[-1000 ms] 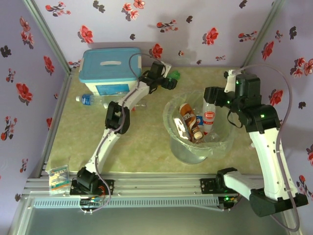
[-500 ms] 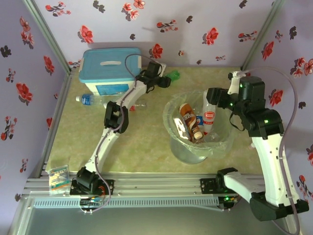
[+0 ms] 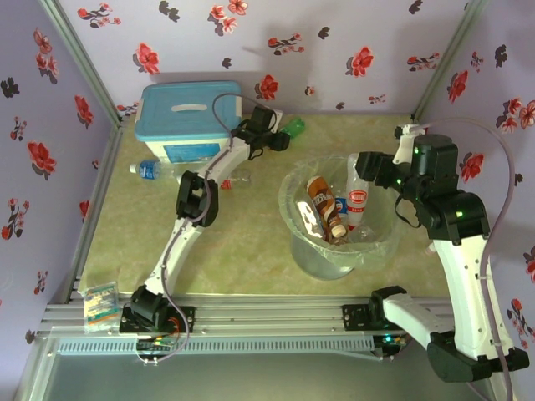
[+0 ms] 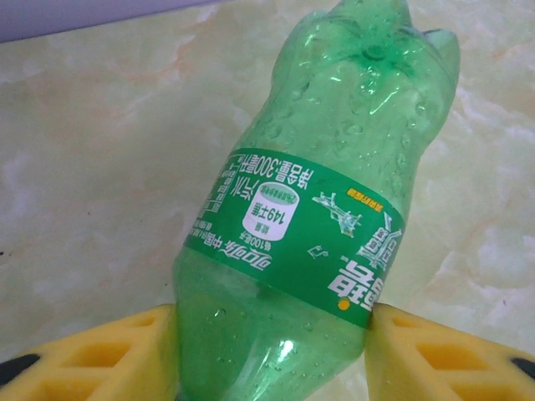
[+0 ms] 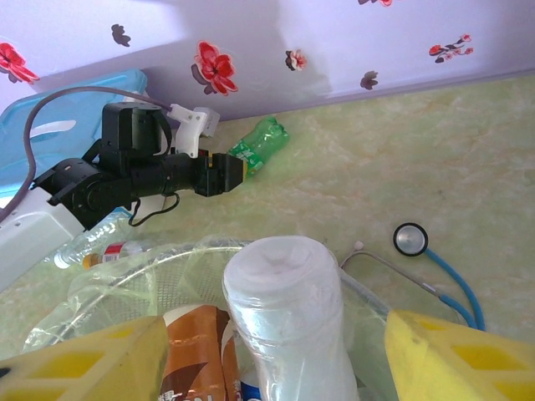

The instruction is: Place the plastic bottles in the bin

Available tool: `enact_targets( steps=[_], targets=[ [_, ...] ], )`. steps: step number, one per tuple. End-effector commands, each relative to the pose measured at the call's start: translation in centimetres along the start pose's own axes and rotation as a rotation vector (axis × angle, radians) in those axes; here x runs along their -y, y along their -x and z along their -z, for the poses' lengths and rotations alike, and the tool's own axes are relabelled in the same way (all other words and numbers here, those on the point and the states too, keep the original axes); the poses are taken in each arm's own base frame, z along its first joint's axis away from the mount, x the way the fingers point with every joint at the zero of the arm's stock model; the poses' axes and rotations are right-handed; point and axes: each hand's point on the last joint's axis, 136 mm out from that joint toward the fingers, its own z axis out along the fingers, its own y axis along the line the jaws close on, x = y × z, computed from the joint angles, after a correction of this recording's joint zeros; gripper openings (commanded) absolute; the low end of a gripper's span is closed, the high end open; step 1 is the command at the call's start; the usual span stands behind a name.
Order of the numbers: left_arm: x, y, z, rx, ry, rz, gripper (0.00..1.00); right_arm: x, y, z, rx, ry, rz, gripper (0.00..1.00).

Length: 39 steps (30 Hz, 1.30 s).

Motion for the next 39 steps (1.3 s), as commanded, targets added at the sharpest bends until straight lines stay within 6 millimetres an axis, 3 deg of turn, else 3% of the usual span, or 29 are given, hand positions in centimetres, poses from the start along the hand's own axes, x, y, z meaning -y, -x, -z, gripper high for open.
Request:
enact_targets(
  steps=[1, 5, 9, 14, 20, 24, 27, 31, 35, 39],
  targets=[
    [1.0, -0.1, 1.3, -0.029, -0.022, -0.002, 0.5, 0.5, -0.1, 0.2, 0.008, -0.019, -0.016, 0.69],
    [1.6, 0.8, 2.4, -0.018, -0.04, -0.002, 0.44, 0.3, 0.2, 0.3, 0.017, -0.016, -0.015, 0.69],
    [2.7, 2.3, 5.0, 0.016, -0.053, -0.01, 0.44, 0.2, 0.2, 0.2, 0.018, -0.009, -0.015, 0.69],
    [4.3, 5.6, 10.1, 0.118, -0.069, -0.02, 0.45, -0.1, -0.1, -0.7, 0.002, 0.016, -0.024, 0.69],
    [5.3, 7.9, 15.6, 0.197, -0.064, -0.022, 0.46, -1.2, 0.4, -1.5, 0.011, 0.08, -0.042, 0.69],
    [4.8, 10.1, 20.1, 0.312, -0.021, 0.007, 0.47, -2.0, 1.5, -2.1, 0.014, 0.115, -0.042, 0.69],
    [4.2, 11.6, 24.4, 0.413, 0.019, 0.036, 0.47, -3.9, 2.9, -2.5, 0.028, 0.207, -0.07, 0.69],
    [3.9, 11.9, 30.3, 0.536, 0.008, 0.085, 0.47, -7.5, 5.6, -3.1, 0.083, 0.386, -0.127, 0.69],
    [5.1, 10.2, 35.0, 0.595, -0.067, 0.113, 0.47, -12.2, 7.0, -4.5, 0.088, 0.506, -0.084, 0.69],
    [6.9, 8.2, 38.4, 0.644, -0.213, 0.171, 0.48, -16.9, 7.3, -6.3, 0.067, 0.603, -0.045, 0.7]
  ],
)
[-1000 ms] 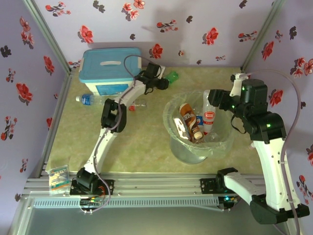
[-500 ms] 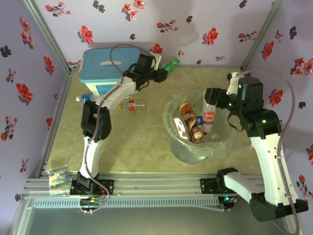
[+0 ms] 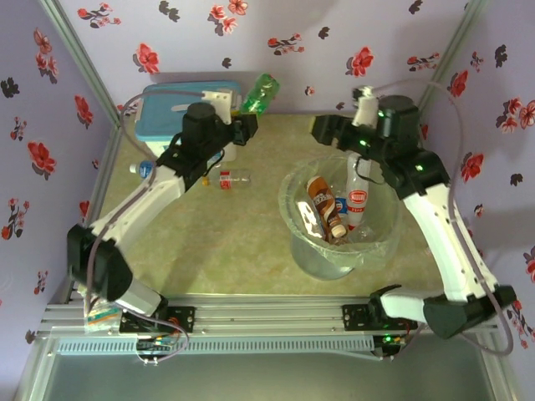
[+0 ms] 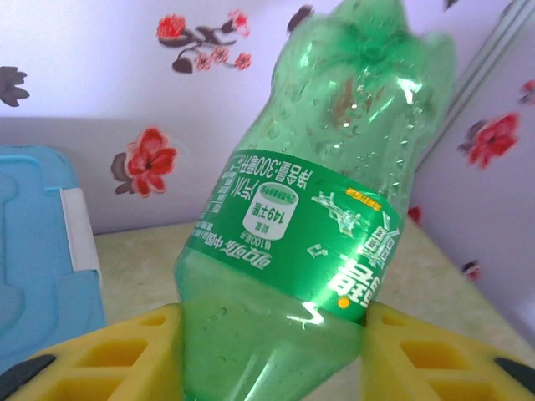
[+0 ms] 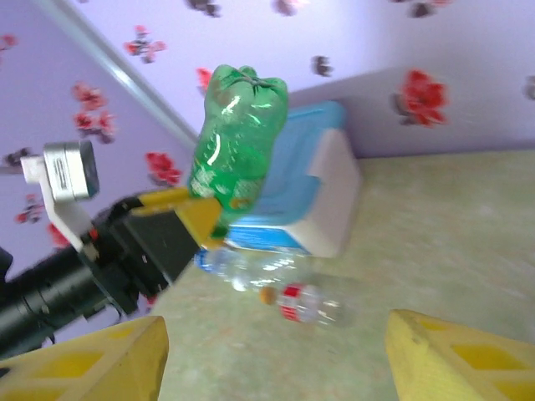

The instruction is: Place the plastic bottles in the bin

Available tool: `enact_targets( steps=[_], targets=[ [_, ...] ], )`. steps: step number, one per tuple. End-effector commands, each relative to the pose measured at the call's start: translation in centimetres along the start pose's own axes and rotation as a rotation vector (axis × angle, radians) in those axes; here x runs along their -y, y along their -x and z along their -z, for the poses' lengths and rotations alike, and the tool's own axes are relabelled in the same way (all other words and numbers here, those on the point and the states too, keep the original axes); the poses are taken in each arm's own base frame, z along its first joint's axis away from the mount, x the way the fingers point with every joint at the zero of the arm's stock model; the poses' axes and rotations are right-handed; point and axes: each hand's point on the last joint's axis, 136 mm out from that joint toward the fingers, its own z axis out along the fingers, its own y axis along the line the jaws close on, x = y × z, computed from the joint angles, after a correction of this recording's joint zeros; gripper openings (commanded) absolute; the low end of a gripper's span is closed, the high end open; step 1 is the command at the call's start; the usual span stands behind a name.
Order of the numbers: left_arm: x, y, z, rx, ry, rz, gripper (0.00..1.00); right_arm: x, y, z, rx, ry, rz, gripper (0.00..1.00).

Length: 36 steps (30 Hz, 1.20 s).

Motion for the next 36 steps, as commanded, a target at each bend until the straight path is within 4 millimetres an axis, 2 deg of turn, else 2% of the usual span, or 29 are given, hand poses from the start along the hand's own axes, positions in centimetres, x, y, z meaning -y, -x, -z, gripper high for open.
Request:
enact_targets(
  steps=[1, 4, 5, 11, 15, 18, 24, 26, 27, 30, 32, 36],
  targets=[
    [2.3, 2.0, 2.9, 0.099, -0.127, 0.096, 0.48, -3.7, 2.1, -2.1, 0.056, 0.127, 0.02, 0.74],
    [3.3, 1.6, 5.0, 0.11, -0.164, 0.131, 0.48, -4.5, 2.8, -4.2, 0.065, 0.169, 0.004, 0.91],
    [3.5, 1.5, 5.6, 0.113, -0.173, 0.14, 0.48, -4.9, 2.7, -5.2, 0.056, 0.191, -0.006, 0.94],
    [4.7, 0.0, 6.8, 0.095, -0.211, 0.166, 0.48, -6.7, 2.0, -9.7, 0.011, 0.266, -0.031, 0.96],
    [5.2, -0.6, 6.8, 0.089, -0.23, 0.206, 0.48, -6.7, 1.8, -11.6, -0.012, 0.273, -0.045, 0.94],
    [5.4, -0.5, 6.9, 0.084, -0.226, 0.219, 0.48, -7.2, 1.9, -11.3, -0.001, 0.303, -0.061, 0.84],
    [4.6, -0.6, 6.7, 0.087, -0.178, 0.216, 0.49, -6.9, 1.5, -9.7, 0.008, 0.279, -0.067, 0.7],
    [4.9, -0.6, 6.6, 0.087, -0.188, 0.214, 0.52, -6.9, 1.6, -9.5, 0.006, 0.268, -0.052, 0.62],
    [5.0, -0.6, 6.6, 0.09, -0.193, 0.213, 0.55, -6.9, 1.6, -9.5, 0.003, 0.263, -0.044, 0.59],
    [4.6, -0.4, 7.1, 0.116, -0.185, 0.241, 0.8, -7.4, 2.3, -9.0, 0.003, 0.269, -0.005, 0.53],
    [3.4, 0.0, 8.0, 0.147, -0.156, 0.307, 0.92, -7.7, 3.6, -8.1, 0.021, 0.263, 0.028, 0.5],
    [-0.2, -0.3, 10.5, 0.176, -0.018, 0.386, 0.97, -7.4, 5.8, -5.2, 0.067, 0.203, 0.107, 0.47]
  ],
)
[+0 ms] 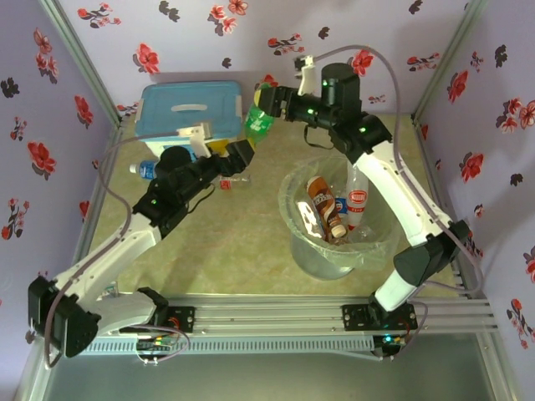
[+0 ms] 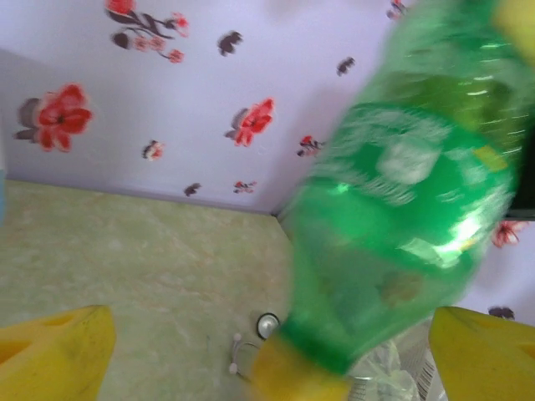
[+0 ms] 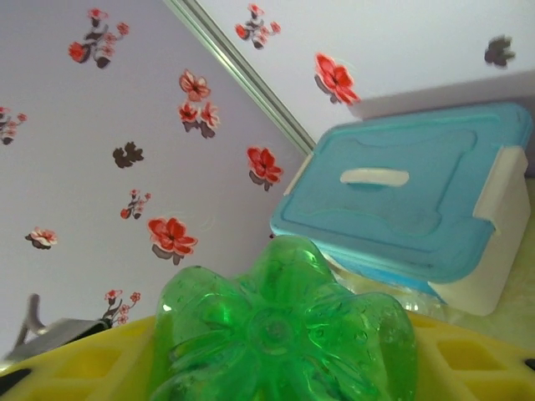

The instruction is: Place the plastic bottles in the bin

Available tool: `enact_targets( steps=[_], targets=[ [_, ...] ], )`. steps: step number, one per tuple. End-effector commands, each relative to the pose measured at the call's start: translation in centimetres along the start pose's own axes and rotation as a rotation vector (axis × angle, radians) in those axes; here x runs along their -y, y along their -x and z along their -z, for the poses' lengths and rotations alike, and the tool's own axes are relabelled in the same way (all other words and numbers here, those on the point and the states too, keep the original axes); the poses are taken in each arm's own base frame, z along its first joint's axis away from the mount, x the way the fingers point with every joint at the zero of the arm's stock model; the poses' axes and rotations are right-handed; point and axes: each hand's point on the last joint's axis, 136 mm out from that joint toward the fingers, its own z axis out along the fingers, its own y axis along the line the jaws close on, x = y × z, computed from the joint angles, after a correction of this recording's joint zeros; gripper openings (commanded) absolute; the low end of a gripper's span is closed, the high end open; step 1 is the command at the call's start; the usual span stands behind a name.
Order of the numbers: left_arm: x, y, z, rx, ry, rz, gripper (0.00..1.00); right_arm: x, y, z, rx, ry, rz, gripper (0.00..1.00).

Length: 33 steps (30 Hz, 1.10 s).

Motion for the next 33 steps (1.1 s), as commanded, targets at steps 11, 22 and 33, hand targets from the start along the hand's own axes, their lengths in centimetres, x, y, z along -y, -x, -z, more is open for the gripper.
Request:
enact_targets(
  steps=[11, 22, 33],
  targets=[
    [-15.0, -4.9, 5.9, 0.035, 0.554, 0.289, 0.87, 2.8, 0.3, 15.3, -0.045, -0.477, 0.328, 0.37],
    [-21.6, -9.1, 2.7, 0.045, 0.758, 0.496, 0.84, 9.1, -3.9, 13.9, -0.226, -0.675, 0.397, 0.33],
    [-24.7, -12.5, 0.3, 0.023, 0.792, 0.569, 0.83, 12.2, -8.7, 13.0, -0.308, -0.676, 0.368, 0.33]
  ],
)
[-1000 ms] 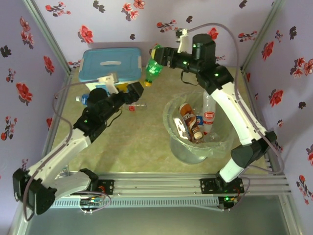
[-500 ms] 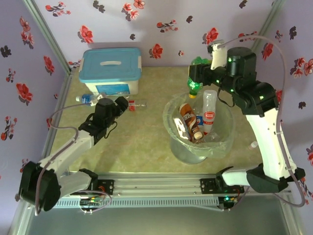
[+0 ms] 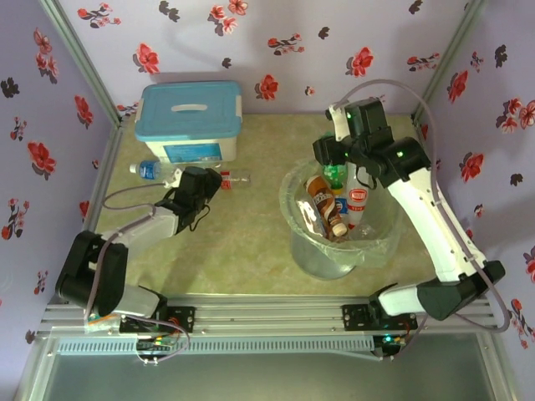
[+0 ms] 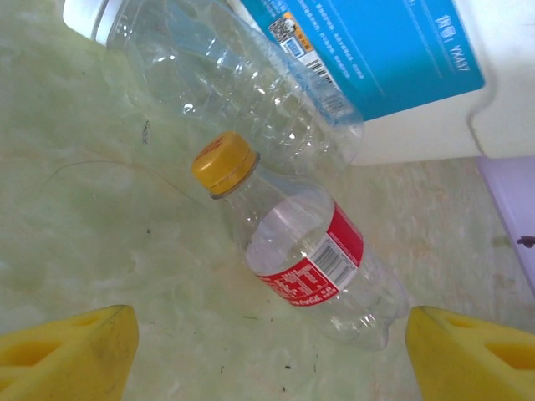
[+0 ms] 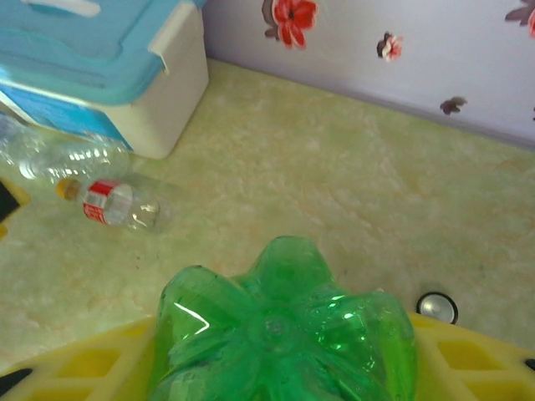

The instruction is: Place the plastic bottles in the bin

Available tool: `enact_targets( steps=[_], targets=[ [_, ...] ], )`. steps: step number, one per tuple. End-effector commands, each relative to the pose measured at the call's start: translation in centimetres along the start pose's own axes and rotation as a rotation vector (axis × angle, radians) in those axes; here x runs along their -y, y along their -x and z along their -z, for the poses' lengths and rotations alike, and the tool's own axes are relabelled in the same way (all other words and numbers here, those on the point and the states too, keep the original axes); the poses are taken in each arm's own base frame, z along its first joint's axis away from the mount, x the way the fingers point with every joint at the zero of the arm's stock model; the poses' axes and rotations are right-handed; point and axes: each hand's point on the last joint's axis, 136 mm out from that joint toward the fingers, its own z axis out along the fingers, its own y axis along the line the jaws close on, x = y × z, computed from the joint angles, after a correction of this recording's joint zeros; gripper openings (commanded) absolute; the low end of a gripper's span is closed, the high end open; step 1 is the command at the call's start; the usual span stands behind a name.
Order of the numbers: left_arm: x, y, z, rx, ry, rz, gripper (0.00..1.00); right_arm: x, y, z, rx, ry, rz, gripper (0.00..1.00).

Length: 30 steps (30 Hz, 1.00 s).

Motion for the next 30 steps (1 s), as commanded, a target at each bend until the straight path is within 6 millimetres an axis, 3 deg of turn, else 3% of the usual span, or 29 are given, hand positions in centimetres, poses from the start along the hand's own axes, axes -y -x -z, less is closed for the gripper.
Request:
enact_targets(
  steps=[1, 4, 7, 10, 14, 18, 21, 27, 30],
  targets=[
    [1.2, 0.6, -1.3, 0.028, -0.032, 0.058, 0.83, 0.2, -0.6, 0.0, 0.032, -0.013, 0.01, 0.33],
    [1.2, 0.2, -2.6, 0.017, -0.023, 0.063, 0.83, 0.1, -1.8, 0.1, 0.028, -0.001, 0.0, 0.37],
    [1.3, -0.3, -3.8, -0.001, -0.021, 0.071, 0.83, -0.1, -2.2, 1.4, 0.057, 0.019, -0.013, 0.59],
    [1.1, -0.8, -4.8, -0.011, -0.014, 0.09, 0.83, 0.0, -1.0, 4.0, 0.109, 0.016, -0.016, 0.74],
    [0.9, -1.1, -6.0, -0.011, -0.007, 0.114, 0.82, 0.3, 1.1, 6.6, 0.148, 0.005, -0.002, 0.79],
    [0.4, -1.4, -7.2, -0.01, 0.008, 0.135, 0.81, 0.4, 2.5, 6.1, 0.138, -0.005, 0.005, 0.72],
    [0.0, -1.8, -7.9, -0.015, 0.009, 0.154, 0.78, 0.0, 2.3, 4.5, 0.091, 0.011, 0.004, 0.6],
    [-0.7, -2.0, -8.6, -0.012, 0.026, 0.161, 0.74, -0.2, 0.0, 1.0, -0.003, 0.018, 0.003, 0.38],
    [-0.9, -2.1, -8.7, -0.011, 0.024, 0.171, 0.72, -0.4, -2.0, 0.5, -0.033, 0.036, -0.035, 0.33]
  ],
)
